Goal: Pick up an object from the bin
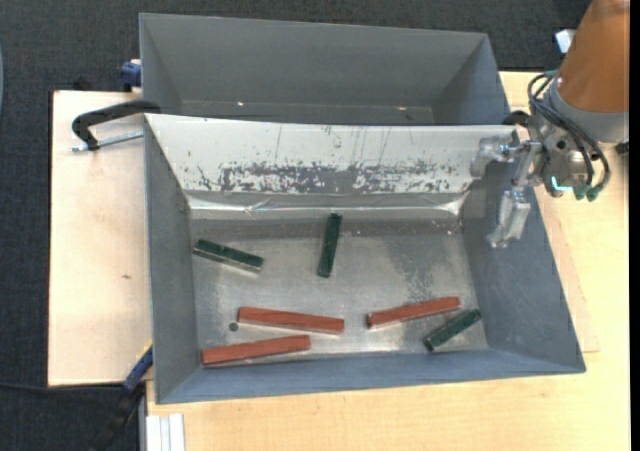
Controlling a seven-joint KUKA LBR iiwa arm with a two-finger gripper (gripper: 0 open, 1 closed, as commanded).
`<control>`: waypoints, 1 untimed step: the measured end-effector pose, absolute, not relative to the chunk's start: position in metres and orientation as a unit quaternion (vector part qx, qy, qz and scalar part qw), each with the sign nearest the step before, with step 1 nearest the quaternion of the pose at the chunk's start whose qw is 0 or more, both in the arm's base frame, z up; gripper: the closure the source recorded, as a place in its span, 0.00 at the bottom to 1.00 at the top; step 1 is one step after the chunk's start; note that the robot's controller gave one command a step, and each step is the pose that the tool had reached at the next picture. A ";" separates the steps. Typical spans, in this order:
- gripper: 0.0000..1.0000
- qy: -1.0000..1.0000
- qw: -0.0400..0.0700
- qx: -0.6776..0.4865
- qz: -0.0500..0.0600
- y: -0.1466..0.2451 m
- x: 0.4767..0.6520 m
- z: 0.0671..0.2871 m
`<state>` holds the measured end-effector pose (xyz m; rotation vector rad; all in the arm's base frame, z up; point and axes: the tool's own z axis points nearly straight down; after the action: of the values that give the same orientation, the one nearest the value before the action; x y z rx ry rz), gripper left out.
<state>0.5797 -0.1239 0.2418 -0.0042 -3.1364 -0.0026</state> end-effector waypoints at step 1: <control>0.00 -1.000 -0.002 0.000 0.000 -0.123 0.581 0.246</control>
Offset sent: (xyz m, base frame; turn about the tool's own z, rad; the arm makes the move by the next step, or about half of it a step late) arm -0.0746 0.0791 -0.1718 -0.3020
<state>0.5813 -0.1234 0.2465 -0.0005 -3.1448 0.0000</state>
